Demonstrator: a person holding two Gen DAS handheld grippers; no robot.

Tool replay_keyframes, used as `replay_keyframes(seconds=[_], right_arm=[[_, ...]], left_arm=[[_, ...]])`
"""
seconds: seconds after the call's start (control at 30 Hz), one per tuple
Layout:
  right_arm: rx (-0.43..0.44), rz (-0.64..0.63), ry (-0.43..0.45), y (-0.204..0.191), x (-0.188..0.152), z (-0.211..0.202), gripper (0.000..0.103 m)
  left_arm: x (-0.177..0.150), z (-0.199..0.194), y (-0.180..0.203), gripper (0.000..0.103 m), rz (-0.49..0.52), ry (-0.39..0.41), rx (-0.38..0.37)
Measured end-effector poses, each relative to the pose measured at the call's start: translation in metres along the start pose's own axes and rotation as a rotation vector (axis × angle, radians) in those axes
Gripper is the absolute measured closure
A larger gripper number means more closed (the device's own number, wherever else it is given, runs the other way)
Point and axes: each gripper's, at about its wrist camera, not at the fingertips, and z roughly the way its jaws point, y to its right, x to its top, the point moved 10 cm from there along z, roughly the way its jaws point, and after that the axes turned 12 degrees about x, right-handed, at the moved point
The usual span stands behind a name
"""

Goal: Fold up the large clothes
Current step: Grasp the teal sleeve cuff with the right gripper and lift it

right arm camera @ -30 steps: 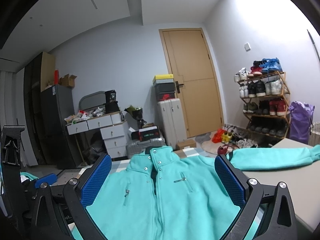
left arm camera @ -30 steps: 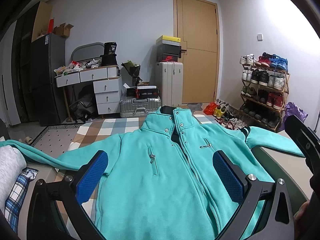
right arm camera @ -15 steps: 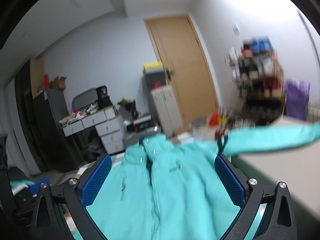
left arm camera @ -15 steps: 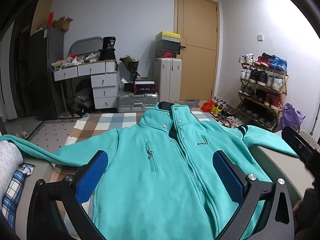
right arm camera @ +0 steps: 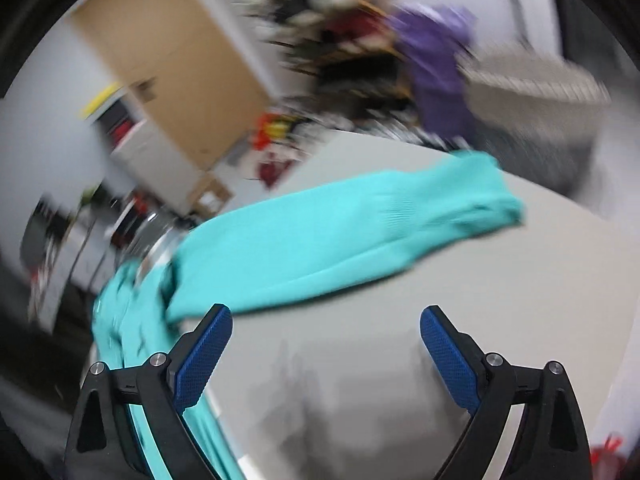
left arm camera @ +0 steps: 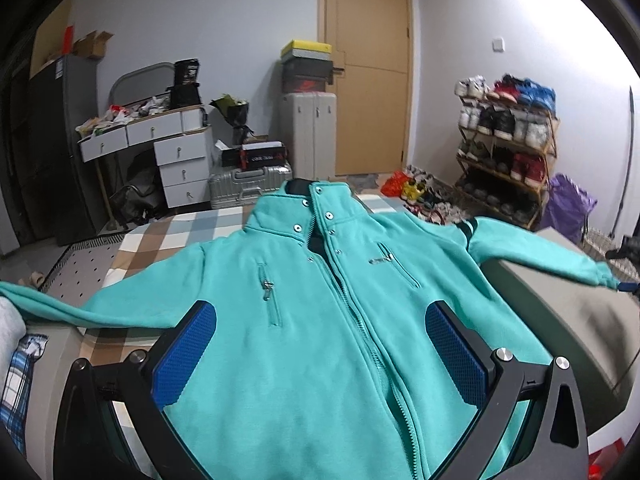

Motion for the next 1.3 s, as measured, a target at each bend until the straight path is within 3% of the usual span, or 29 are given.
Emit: replay_keyframes(seconds=[0.2,0.37,0.43,0.5,0.53,0.63,0.83,1.13,1.3], right_arm=[[0.022,0.217,0.003,0.055,0.032,0.006,0.015],[-0.070,0.187,0.056,0.058,0.044,0.011,0.021],[-0.146,0.108,0.071,0.054,0.050,0.018,0.023],[-0.231,0.043,0.083,0.060,0.058,0.026,0.045],[-0.289,0.009,0.081,0.064,0.061,0.030,0.079],[-0.306,-0.031,0.107,0.061,0.068,0.035,0.089],[-0.316,-0.158,0.208,0.034,0.102,0.019,0.092],[-0.377,-0.382,0.383,-0.064,0.161,-0.015,0.093],[-0.349,-0.463,0.456,-0.126,0.179,-0.033,0.093]], left_arm=[[-0.004,0.004,0.012,0.001,0.031,-0.035,-0.016],[-0.007,0.006,0.020,0.001,0.067,-0.037,-0.004],[-0.008,0.007,0.022,0.001,0.078,-0.038,0.002],[-0.009,0.008,0.021,0.001,0.086,-0.037,0.011],[-0.009,0.008,0.022,0.001,0.089,-0.036,0.017],[-0.010,0.010,0.022,0.001,0.101,-0.036,0.030],[-0.012,0.014,0.023,0.001,0.117,-0.039,0.054],[-0.012,0.018,0.022,0.001,0.132,-0.037,0.073],[-0.011,0.017,0.015,0.001,0.138,-0.026,0.087]])
